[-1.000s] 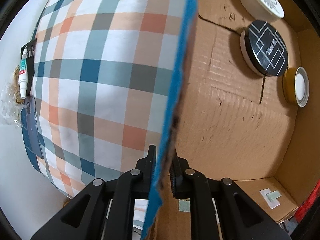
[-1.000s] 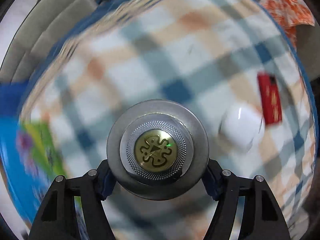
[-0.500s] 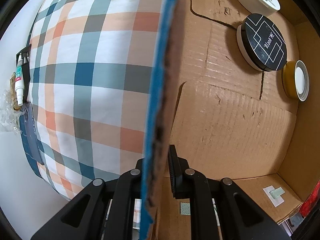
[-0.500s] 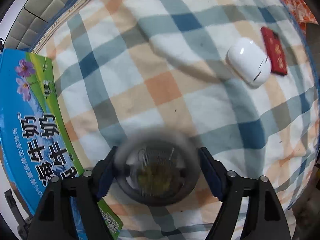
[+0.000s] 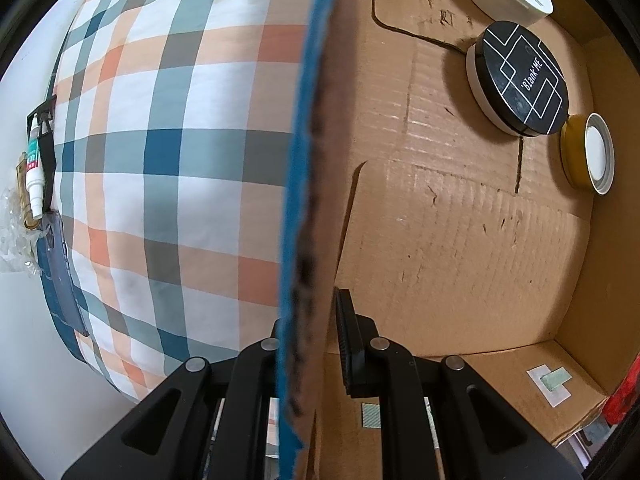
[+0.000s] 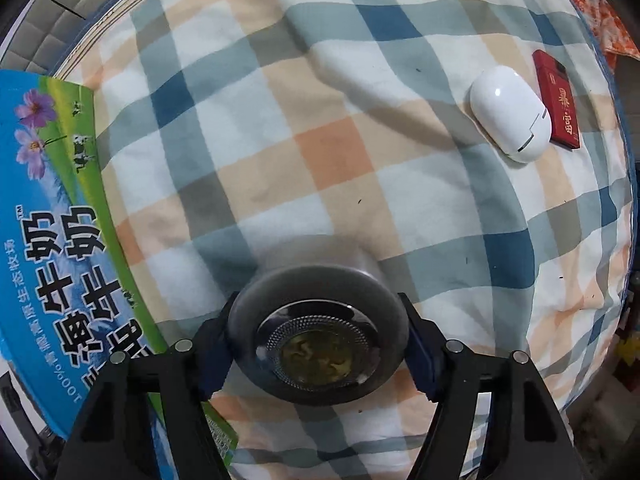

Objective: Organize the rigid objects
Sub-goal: 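Lift the silver puck light and carry it over the box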

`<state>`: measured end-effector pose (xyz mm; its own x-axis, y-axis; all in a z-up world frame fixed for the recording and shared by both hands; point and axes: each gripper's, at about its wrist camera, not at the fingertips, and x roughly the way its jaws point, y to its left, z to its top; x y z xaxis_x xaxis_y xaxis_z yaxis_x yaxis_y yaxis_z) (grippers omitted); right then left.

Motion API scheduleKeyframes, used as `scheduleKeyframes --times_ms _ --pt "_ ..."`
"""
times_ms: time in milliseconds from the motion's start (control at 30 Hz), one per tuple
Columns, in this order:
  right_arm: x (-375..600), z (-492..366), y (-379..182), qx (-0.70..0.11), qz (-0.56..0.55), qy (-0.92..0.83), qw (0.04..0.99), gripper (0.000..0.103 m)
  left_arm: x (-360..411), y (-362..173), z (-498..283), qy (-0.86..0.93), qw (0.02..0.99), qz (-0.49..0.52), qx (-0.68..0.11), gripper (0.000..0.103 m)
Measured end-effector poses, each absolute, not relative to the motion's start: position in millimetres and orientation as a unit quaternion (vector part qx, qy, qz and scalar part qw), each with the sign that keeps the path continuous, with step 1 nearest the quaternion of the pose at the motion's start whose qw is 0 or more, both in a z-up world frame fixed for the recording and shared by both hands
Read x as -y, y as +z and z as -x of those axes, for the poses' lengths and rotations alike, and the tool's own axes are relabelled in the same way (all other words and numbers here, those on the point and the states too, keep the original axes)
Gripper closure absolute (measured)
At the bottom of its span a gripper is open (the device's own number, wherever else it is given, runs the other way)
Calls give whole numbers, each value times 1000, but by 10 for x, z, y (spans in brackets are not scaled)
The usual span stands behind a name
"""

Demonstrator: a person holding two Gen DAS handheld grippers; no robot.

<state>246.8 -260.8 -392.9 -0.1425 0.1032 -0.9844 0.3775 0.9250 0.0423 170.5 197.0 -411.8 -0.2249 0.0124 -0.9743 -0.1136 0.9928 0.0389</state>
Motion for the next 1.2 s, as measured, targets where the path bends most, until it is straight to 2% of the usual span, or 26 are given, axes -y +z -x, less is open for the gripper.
scheduleKeyframes --times_ms 267,867,1200 --pt "2475 -2307 -3853 -745 -156 -102 640 30 -1948 -4105 -1707 50 623 33 -780 93" --pt "1536 -2274 -2293 -670 -163 61 721 30 -1928 -4035 -1766 43 625 31 -779 93" --pt "924 -2331 -2333 -679 -143 114 711 30 -1949 -4000 -1791 42 625 38 -778 93"
